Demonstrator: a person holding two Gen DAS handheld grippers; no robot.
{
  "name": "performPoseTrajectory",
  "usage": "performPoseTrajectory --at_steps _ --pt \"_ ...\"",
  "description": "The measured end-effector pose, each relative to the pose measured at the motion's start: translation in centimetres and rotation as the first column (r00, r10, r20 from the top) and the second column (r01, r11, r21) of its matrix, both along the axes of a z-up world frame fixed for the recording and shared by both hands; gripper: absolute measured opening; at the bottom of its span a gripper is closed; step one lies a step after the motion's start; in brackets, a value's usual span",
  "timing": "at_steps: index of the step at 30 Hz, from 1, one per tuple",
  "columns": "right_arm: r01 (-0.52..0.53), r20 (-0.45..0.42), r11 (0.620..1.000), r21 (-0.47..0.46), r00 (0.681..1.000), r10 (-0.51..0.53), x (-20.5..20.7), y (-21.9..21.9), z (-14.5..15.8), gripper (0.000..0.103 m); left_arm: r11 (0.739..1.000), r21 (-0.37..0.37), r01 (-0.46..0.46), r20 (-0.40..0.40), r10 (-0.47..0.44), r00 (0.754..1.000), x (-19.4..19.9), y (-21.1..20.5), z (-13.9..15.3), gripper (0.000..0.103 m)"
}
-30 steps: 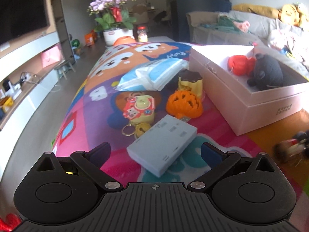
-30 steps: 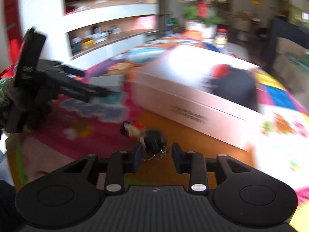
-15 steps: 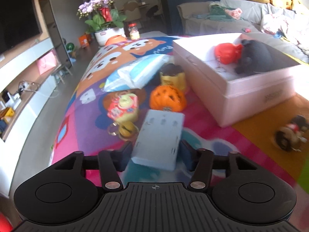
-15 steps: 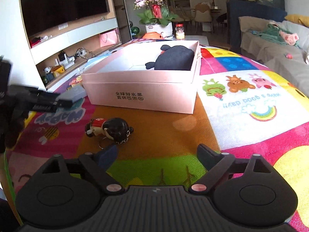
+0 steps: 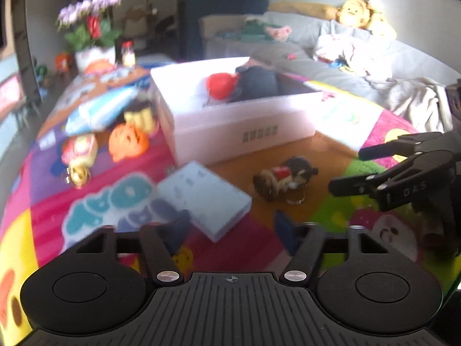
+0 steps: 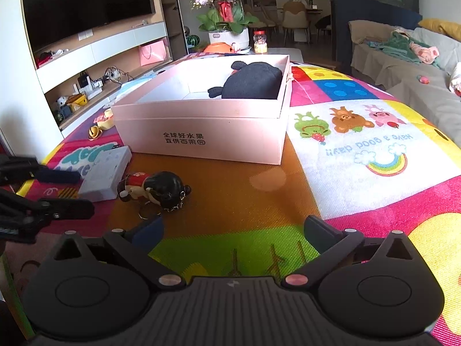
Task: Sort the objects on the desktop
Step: 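Grasp the red-and-black keychain figure with the right gripper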
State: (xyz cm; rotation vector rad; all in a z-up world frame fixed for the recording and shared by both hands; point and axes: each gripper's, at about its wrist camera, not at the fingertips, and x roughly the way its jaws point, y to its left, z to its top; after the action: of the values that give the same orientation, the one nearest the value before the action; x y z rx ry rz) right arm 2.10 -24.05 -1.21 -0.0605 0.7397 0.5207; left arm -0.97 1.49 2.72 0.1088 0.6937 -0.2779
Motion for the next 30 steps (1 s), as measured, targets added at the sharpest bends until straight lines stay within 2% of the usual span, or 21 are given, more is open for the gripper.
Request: performPoseTrajectory --at_steps 4,8,13,16,19,21,25,28,30 --pt "-0.002 0.004 1.0 -0.024 1.0 0.002 0.0 0.3 -0.1 0.103 0.995 0.099 -0.026 0.074 0.019 0.997 0.9 -0.6 0.0 0.095" --pt "-0.004 0.003 1.0 -0.03 1.0 0.005 -0.1 0.3 -0.1 0.103 0.996 0.089 -0.013 0.069 0.007 0.998 3.2 0.0 -0.6 0.098" --pt "-0.014 -0.002 0.999 -0.041 1.0 0.014 0.0 0.4 -0.1 0.103 0.999 -0.037 -0.008 -0.018 0.008 1.0 5.8 1.6 -1.5 0.1" --pt "-0.028 0.003 0.997 -0.075 1.0 0.028 -0.1 0.8 -0.2 0.103 0.994 -0.101 0.033 -0.06 -0.04 0.997 5.2 1.8 -1.8 0.1" --pt "-0.029 0.006 0.996 -0.083 1.0 0.03 -0.1 0.9 -0.2 0.103 0.993 -0.063 0.098 -0.055 -0.101 0.993 3.2 0.6 -1.9 0.1" --pt "-0.029 0.008 0.995 -0.095 1.0 0.03 -0.1 1.0 -0.3 0.103 0.993 -0.028 0.111 -0.049 -0.112 0.993 1.8 -0.1 -2.1 0.1" --pt "-0.02 -0.022 0.994 -0.109 1.0 0.018 0.0 1.6 0.2 0.103 0.998 0.054 0.023 -0.019 -0.022 1.0 0.2 -0.5 -2.1 0.102" --pt "-0.032 -0.063 0.999 -0.02 0.998 0.031 0.1 2.0 1.9 0.103 0.999 0.03 -0.023 -0.036 0.024 0.999 -0.1 0.3 -2.3 0.103" --pt "-0.03 -0.07 1.0 -0.001 0.997 0.03 0.3 2.9 3.2 0.102 0.999 0.025 -0.026 -0.033 0.026 0.999 -0.2 0.6 -2.4 0.103"
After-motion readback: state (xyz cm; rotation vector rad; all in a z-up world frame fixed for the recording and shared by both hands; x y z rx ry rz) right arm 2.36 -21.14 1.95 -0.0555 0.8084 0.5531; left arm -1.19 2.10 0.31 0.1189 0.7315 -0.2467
